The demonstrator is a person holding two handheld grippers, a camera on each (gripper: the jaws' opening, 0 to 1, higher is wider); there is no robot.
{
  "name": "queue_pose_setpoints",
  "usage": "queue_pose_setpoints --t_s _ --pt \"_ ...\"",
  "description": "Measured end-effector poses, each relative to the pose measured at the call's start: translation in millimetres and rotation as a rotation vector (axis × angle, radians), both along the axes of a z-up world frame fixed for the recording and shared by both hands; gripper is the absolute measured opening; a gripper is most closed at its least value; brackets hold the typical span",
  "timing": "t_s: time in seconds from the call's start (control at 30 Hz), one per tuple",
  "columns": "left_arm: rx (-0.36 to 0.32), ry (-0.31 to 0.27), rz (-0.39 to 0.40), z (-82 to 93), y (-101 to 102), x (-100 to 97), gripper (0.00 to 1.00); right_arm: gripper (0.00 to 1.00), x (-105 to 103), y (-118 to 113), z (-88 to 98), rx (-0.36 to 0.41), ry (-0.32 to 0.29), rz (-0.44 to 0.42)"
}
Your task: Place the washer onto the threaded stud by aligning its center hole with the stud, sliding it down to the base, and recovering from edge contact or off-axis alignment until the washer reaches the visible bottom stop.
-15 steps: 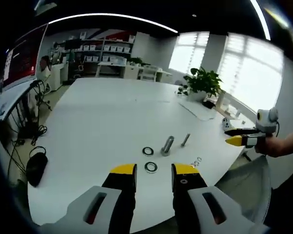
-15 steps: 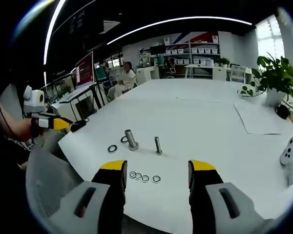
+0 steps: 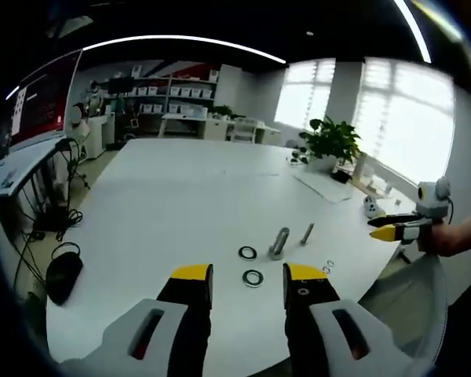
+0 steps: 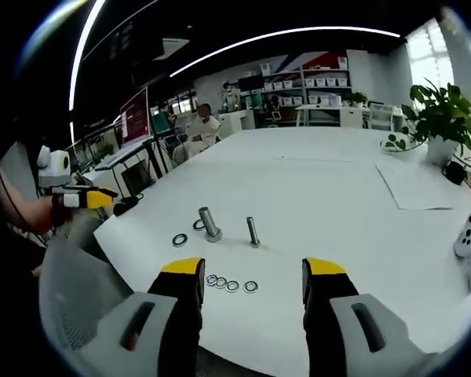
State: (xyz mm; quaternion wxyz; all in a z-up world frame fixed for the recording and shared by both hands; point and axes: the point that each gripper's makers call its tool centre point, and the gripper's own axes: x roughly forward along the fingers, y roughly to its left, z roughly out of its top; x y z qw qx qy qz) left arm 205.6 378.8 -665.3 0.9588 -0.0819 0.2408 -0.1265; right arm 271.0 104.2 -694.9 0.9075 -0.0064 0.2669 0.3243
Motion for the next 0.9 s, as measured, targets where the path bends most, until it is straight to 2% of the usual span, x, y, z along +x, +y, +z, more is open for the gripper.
queue_pose_setpoints --t_s 0.17,0.33,0.4,0.9 --pt "0.031 0.004 0.012 -12.1 5.5 -1.1 0.35 0.52 0.3 -1.5 -5.0 -0.012 -0.002 -0.002" --pt "0.019 -0.017 0.025 -11.0 7.2 -0.4 0.35 0.52 2.3 -2.1 -3.4 -0.026 -0.031 -0.001" --pt "0.026 -0.003 0.021 -16.0 6.9 -2.3 0.36 0.52 2.3 -2.0 -4.8 -0.028 -0.028 -0.002" --pt "0.019 0.007 0.021 -23.1 6.8 -7.1 0.36 0.52 2.0 -3.2 -9.2 -0.044 -0.029 -0.003"
